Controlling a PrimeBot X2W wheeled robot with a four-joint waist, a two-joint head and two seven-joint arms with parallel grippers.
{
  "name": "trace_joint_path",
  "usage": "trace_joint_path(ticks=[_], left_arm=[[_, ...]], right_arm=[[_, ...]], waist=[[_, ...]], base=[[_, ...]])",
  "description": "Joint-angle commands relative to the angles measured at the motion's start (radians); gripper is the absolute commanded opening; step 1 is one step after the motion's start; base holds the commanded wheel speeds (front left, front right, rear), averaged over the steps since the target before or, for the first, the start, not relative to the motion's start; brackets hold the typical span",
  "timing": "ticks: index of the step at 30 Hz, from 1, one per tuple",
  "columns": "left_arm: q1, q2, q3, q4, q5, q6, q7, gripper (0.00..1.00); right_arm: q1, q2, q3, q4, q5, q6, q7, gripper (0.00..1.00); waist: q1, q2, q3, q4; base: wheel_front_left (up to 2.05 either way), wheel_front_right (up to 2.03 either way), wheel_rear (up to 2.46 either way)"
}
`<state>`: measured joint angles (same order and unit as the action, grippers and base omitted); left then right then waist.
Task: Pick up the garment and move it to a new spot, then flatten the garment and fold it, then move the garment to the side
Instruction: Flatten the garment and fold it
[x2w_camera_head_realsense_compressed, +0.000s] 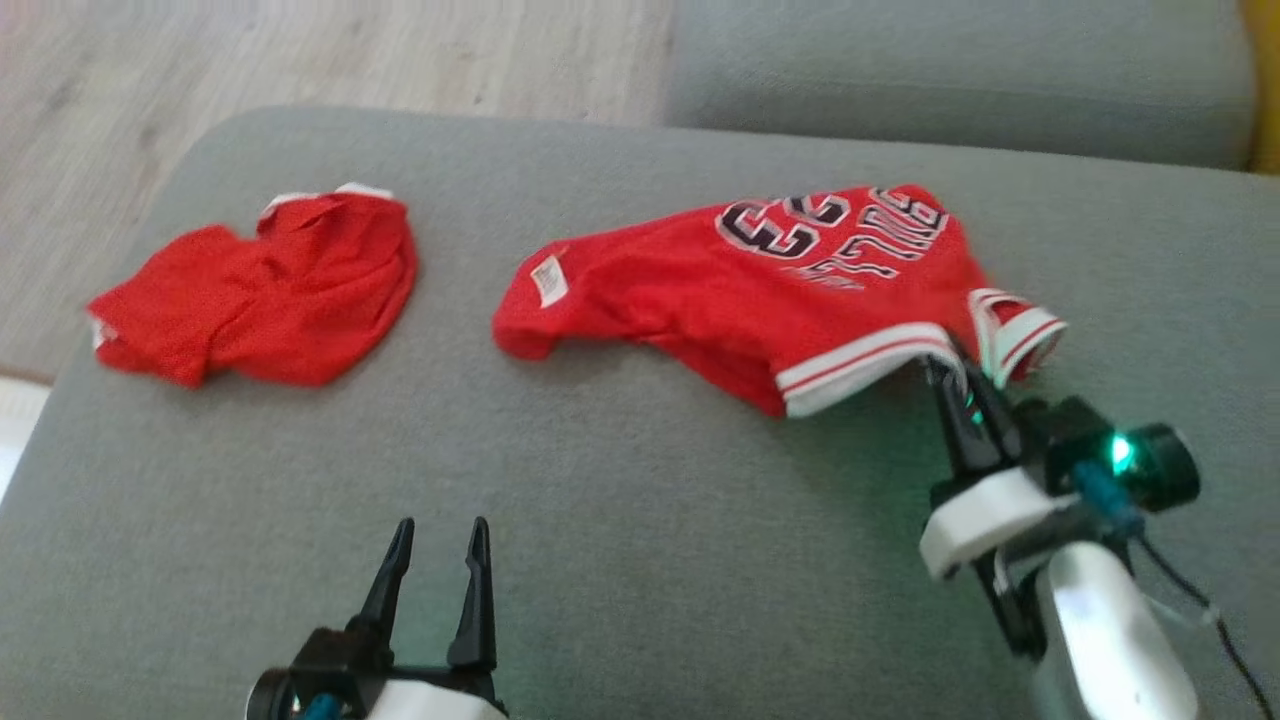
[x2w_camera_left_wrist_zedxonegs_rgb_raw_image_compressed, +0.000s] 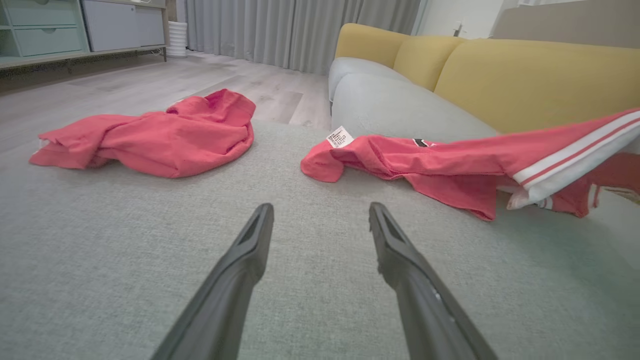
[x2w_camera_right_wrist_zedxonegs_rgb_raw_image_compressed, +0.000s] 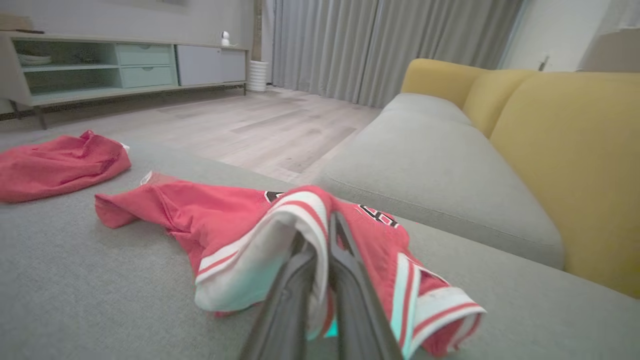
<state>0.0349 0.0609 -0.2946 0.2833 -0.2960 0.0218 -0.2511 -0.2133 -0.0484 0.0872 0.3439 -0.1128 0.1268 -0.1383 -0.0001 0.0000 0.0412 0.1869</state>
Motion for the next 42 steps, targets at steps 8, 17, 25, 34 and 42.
trace_joint_path(ticks=[8,17,25,34,42], left_arm=[[-0.002,0.008,0.030,-0.032,0.012,0.002,-0.011,1.00],[-0.014,0.013,0.023,-0.036,0.008,0.000,-0.011,1.00],[-0.057,0.010,0.011,-0.027,0.010,-0.005,-0.011,1.00],[-0.073,0.009,0.019,-0.013,0.010,-0.005,-0.011,1.00],[-0.056,0.013,0.031,-0.017,0.009,0.001,-0.011,1.00]], right_arm=[[0.192,-0.024,0.048,-0.364,0.032,0.004,0.135,0.00],[0.384,-0.083,0.007,-0.517,0.063,0.004,0.292,0.00],[0.158,-0.111,-0.010,-0.188,0.016,0.004,0.203,0.00],[-0.079,-0.068,0.016,0.145,-0.026,0.004,0.083,1.00],[-0.084,-0.022,-0.021,0.190,-0.030,0.004,-0.044,1.00]], waist=[[0.0001,0.0000,-0.062,-0.084],[0.0001,0.0000,-0.023,-0.076],[0.0001,0.0000,0.038,-0.030],[0.0001,0.0000,0.053,-0.017],[0.0001,0.0000,0.021,-0.059]], base=[[0.00,0.00,0.00],[0.00,0.00,0.00],[0.00,0.00,0.00],[0.00,0.00,0.00],[0.00,0.00,0.00]])
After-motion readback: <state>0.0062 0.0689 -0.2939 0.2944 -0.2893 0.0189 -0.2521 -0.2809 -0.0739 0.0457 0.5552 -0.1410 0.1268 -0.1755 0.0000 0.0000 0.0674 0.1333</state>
